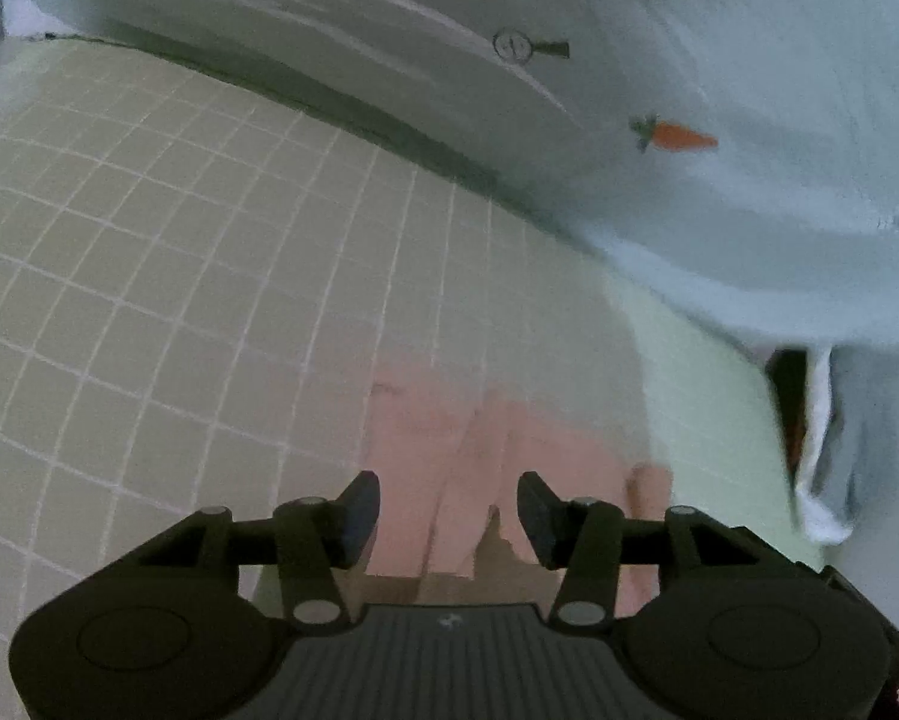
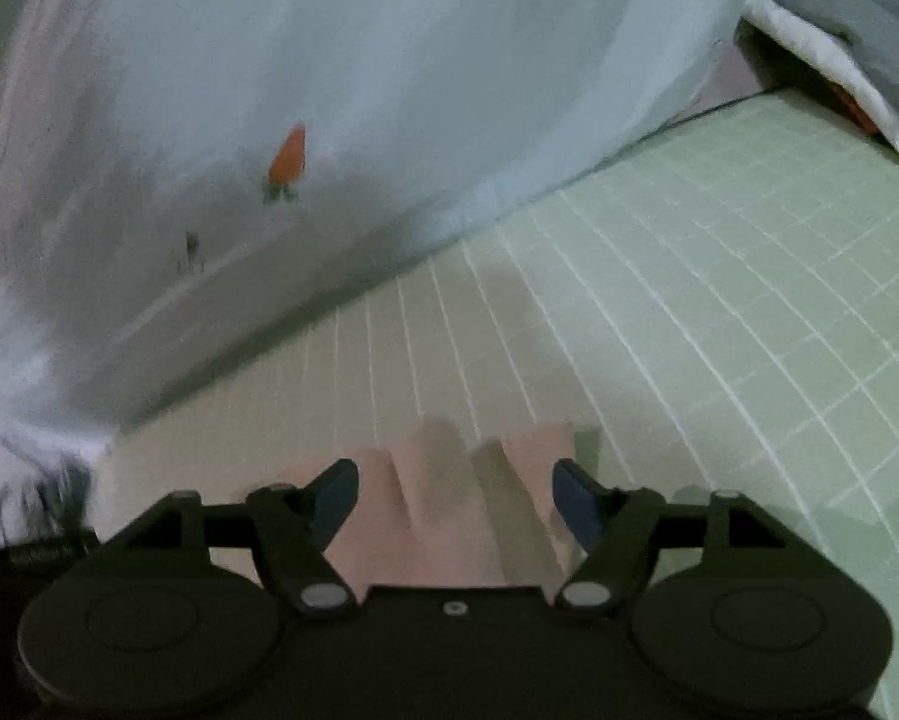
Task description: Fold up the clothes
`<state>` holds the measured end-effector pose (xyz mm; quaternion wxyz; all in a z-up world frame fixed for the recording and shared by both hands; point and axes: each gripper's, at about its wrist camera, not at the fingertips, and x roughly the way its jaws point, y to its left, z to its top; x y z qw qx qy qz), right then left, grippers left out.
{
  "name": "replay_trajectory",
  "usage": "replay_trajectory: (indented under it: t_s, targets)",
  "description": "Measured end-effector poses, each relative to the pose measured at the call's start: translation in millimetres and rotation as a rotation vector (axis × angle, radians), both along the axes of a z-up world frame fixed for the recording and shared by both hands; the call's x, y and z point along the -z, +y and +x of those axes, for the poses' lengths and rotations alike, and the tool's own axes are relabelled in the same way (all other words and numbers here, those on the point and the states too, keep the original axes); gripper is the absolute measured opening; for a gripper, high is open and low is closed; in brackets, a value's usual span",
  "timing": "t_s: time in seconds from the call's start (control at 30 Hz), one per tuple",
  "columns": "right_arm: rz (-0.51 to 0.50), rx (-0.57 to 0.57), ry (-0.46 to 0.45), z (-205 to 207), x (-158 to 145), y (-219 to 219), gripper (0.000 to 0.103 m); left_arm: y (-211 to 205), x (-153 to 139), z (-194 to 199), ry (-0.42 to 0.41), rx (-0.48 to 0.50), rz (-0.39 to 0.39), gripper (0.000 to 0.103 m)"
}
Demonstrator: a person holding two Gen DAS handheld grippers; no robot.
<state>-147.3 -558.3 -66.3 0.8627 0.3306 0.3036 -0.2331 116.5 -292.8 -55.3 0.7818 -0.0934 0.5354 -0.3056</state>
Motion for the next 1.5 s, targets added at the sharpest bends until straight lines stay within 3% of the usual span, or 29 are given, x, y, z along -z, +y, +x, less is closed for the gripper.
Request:
replay_trajectory:
  t_s: [0.17,0.3,0.43,0.7,0.8,0.93,1.07,1.17,1.5]
  targets:
    - [0.051,-0.049,0.085,5.7,31.7,13.2,0.072,-13.9,22.3,-10.9,0.055,0.058,0.077,0.052]
    - [0.050,-0.081,0.200,13.6,46.0,19.9,0.074,-22.1,35.1,-16.2,0.037,0.079,0.204,0.054]
    - [0.066,-0.077,0.233,14.6,52.6,17.8,0.074,-20.2,37.8,-11.0,0.043,0.047,0.210,0.055]
    - [-0.015,-0.122,0.321,39.0,55.0,7.7,0.075,-19.3,41.1,1.9,0.008,-0.003,0.229,0.055]
    - [-0.080,-0.223,0.399,55.8,56.0,9.0,0.082,-30.3,39.6,-0.1,-0.014,0.025,0.265,0.055]
    - [-0.020,-0.240,0.452,67.9,55.9,-8.2,0.090,-30.7,37.0,-9.5,-0.058,0.063,0.292,0.054]
    - [0.026,-0.162,0.389,56.2,54.4,-11.8,0.087,-23.7,36.5,-16.4,-0.037,0.084,0.258,0.056]
    - [0.090,-0.113,0.282,34.8,54.5,-2.4,0.086,-13.2,33.6,-26.2,-0.026,0.112,0.216,0.071]
    - [0.157,-0.101,0.131,-4.9,61.3,35.2,0.092,13.2,40.2,-50.2,0.048,0.129,0.084,0.069]
